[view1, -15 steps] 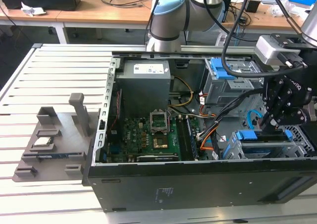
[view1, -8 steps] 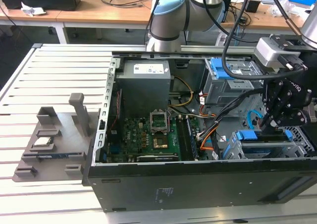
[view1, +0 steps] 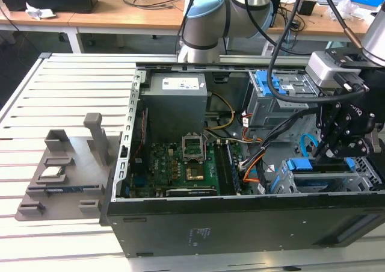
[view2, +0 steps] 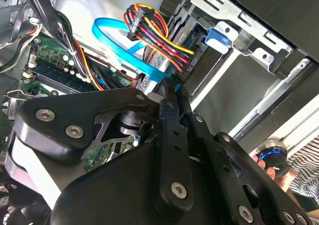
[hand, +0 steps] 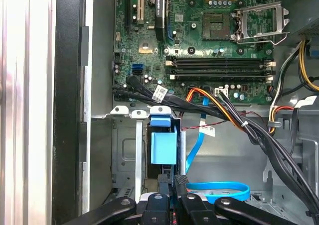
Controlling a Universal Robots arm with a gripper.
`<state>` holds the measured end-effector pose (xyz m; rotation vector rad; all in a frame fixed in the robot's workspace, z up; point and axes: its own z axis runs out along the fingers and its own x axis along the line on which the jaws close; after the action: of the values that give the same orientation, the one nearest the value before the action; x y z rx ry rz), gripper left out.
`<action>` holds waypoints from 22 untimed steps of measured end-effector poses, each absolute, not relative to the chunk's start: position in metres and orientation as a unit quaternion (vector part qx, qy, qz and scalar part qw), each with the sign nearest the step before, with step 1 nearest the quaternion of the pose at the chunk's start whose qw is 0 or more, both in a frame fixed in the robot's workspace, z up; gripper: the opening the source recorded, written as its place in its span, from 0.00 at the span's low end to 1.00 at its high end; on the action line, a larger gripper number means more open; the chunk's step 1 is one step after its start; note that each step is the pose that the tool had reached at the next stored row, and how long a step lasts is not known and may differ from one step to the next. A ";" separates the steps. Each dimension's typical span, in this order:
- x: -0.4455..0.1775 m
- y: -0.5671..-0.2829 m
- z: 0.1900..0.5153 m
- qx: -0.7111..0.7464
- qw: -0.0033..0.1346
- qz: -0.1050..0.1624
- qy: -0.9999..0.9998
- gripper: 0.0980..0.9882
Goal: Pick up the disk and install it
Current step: 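Insert the second disk wire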
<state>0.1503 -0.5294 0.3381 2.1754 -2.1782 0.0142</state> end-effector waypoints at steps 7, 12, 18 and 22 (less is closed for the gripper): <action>0.150 -0.528 0.350 0.707 0.031 0.004 -0.707 0.15; 0.151 -0.527 0.360 0.707 0.031 0.004 -0.707 0.01; 0.173 -0.527 0.349 0.707 0.040 -0.004 -0.707 0.01; 0.174 -0.527 0.344 0.707 0.040 -0.005 -0.707 0.01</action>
<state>0.1735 -0.5273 0.3436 2.1646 -2.1645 -0.0139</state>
